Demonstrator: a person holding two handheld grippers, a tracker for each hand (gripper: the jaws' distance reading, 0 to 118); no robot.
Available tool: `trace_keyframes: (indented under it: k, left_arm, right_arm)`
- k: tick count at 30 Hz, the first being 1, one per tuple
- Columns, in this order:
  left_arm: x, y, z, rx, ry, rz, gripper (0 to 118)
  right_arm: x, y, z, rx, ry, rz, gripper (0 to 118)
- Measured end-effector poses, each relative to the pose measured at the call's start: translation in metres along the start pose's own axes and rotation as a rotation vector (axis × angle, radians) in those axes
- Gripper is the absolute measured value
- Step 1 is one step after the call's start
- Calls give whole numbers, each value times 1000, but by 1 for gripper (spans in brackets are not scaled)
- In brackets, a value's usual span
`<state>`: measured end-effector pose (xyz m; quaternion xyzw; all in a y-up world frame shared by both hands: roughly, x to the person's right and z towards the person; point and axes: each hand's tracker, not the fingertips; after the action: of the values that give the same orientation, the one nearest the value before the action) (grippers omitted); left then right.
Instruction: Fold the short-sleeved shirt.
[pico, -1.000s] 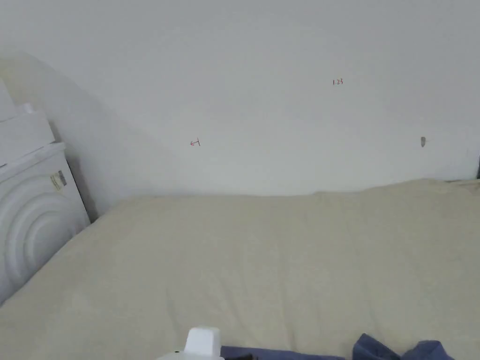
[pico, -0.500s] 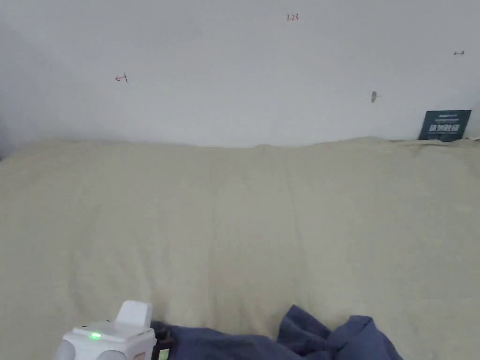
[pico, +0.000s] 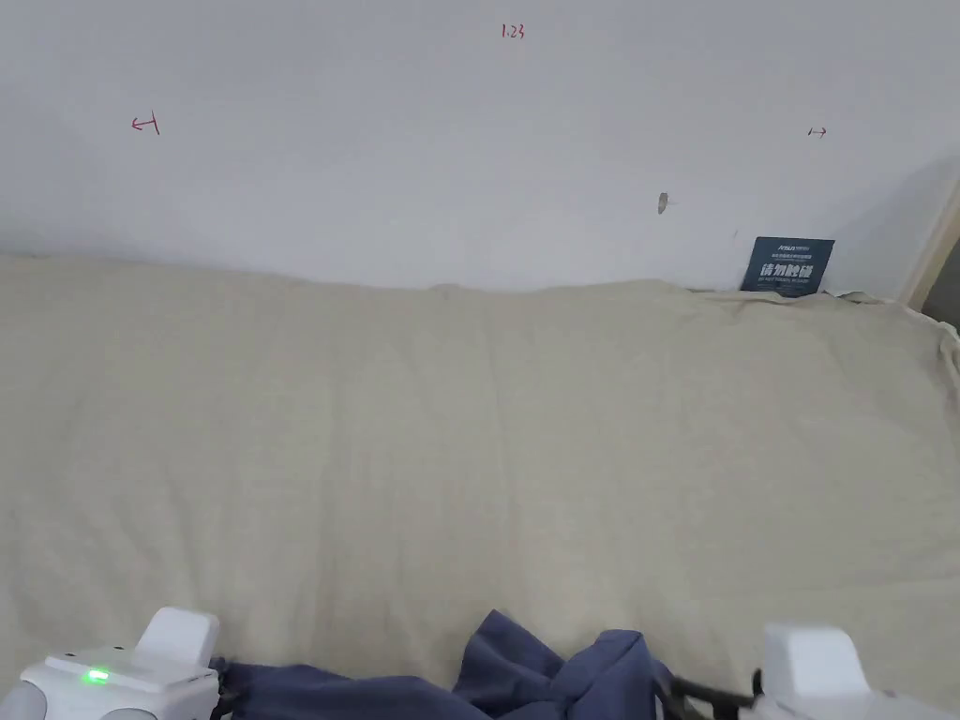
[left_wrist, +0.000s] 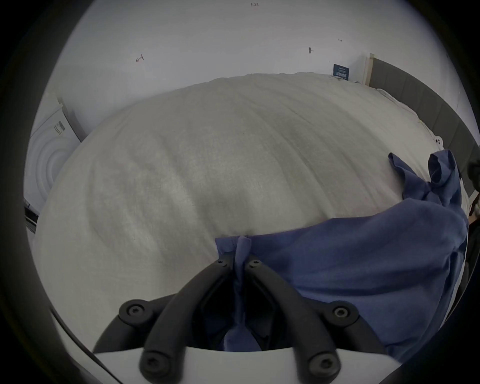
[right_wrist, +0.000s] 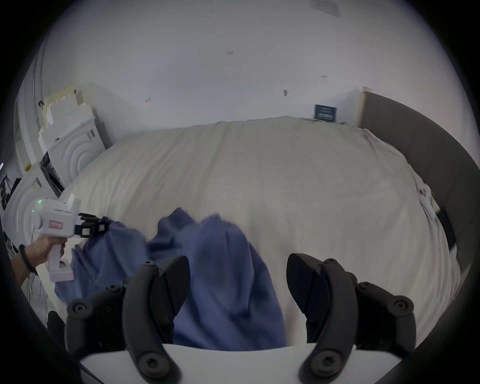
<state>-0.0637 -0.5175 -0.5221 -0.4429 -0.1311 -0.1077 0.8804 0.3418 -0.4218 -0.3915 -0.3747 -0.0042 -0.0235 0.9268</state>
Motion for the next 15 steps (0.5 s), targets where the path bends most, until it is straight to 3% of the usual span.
trace_keyframes:
  k: [6, 9, 11, 13, 15]
  left_arm:
    - [2, -2, 0, 5, 7, -13, 6]
    - [-1, -3, -1, 12, -2, 9, 6]
    - [-2, -4, -1, 15, -8, 10, 6]
    - [-3, -4, -2, 19, -12, 14, 6]
    - [-4, -5, -2, 24, -14, 18, 6]
  right_arm:
    - [12, 33, -95, -174, -20, 12, 79]
    - [19, 23, -123, -242, 23, -35, 54]
    - [21, 16, -131, -261, 27, -52, 48]
    - [21, 10, -132, -252, 31, -52, 25]
    - [25, 13, -129, -248, 40, -74, 24]
